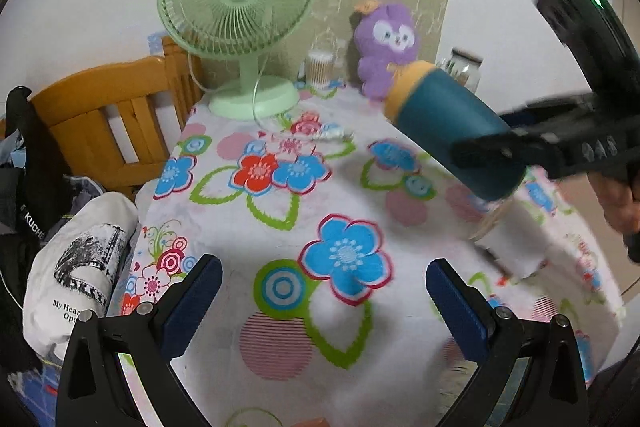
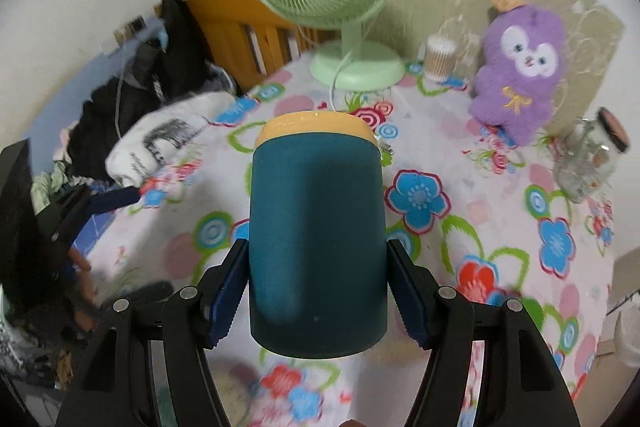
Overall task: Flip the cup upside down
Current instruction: 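Carry the teal cup with the right tool toward the left tool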
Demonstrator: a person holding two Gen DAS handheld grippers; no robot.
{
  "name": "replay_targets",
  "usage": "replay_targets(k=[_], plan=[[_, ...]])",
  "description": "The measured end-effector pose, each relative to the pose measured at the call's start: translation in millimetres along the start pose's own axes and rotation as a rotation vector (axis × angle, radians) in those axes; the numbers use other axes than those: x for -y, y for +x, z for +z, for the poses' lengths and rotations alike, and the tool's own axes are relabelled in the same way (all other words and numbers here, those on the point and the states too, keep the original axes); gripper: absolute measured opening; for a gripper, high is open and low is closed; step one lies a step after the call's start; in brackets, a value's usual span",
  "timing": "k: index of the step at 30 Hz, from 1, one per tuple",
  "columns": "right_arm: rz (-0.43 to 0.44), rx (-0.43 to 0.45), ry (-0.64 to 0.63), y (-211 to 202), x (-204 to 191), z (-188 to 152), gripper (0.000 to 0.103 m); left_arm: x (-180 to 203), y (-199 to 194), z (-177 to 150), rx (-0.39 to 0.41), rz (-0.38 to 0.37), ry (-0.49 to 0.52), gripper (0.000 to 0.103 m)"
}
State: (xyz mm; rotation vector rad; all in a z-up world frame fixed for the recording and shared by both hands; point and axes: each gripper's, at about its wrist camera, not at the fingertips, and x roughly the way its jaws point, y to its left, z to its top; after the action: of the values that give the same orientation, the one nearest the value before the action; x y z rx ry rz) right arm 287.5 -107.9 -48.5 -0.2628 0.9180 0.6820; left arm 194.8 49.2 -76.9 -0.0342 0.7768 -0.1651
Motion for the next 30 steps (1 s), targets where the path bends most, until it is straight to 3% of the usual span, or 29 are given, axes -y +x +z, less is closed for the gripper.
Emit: replay_targets(k=[6,16,22,30], plan=[[-0.021,0.068,0.026,-53.7,-14.0,-64.4,0.069,21.8,-47.8,-12.9,0.085,-0.099,-0.01,0.103],[-0.138,0.03,0.117,-85.5,-17.8,-185.6,0.069,99.2,-79.3,-63.7,0.077,-0.27,0.148,0.103],[-0.234,-0.049,0.166,-63.8,-2.7,-224.0,0.069,139.6,-62.3,-87.1,0.01,-0.302,0.169,0.103],[-0.209,-0.077,0.209,-39.7,-10.8,-236.0,0.069,152.0,-62.8,-103.0,-0.003,-0.272,0.136,0.103]])
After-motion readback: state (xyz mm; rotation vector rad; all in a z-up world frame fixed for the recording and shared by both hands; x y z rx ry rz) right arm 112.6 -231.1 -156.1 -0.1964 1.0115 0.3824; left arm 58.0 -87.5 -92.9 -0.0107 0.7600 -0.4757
